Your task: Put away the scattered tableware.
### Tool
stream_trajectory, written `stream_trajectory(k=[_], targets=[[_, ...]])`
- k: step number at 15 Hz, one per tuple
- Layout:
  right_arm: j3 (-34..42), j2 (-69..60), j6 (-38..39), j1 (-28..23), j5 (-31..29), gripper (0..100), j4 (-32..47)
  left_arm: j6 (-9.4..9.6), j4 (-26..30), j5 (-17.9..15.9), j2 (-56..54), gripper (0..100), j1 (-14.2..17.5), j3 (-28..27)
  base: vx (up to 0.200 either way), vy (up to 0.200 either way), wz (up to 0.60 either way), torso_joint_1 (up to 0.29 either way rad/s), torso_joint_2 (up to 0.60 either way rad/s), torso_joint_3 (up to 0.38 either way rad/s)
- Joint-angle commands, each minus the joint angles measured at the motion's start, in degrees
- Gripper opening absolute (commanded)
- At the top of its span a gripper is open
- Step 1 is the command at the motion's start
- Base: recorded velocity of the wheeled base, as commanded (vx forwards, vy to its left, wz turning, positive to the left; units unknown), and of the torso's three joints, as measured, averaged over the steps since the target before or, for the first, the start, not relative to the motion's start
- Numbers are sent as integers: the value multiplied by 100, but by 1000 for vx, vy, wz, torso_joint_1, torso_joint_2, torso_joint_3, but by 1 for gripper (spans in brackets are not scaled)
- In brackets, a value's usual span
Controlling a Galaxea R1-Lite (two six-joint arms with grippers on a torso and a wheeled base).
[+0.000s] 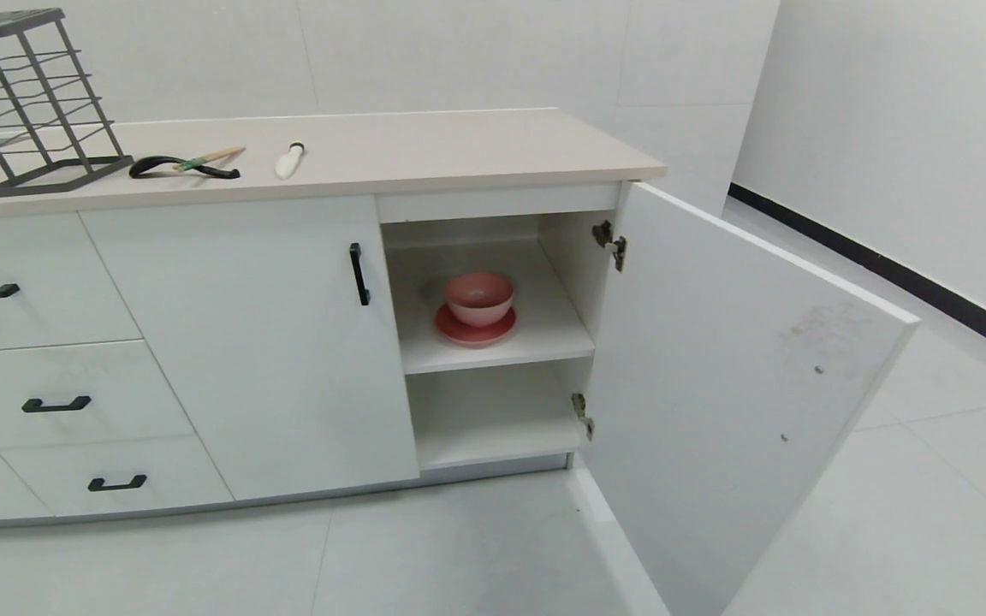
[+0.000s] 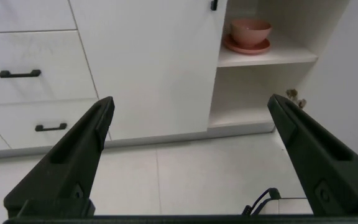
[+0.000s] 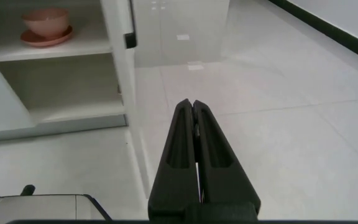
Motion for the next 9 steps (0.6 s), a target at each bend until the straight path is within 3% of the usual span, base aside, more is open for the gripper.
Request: stream_trajectory(k=[1,3,5,7,9], targets=[[0,18,1,0,2,0,-4,-4,-1,0,9,100,1,-2,0,-200,0,2,2,-2],[0,18,1,0,11,0,-4,-13,-1,0,9,100,1,-2,0,-200,0,5,2,7],[0,9,-70,0,28,0,-57,14,-1,-8,9,100,1,-2,0,0,0,0,0,0],[-255,106,-34,-194,99,0,-1366,23,-1,-17,9,100,1,-2,0,0,0,0,0,0],[-896,976,-157,-326,635,0,-1463,23,-1,-17,9,100,1,-2,0,0,0,0,0,0]])
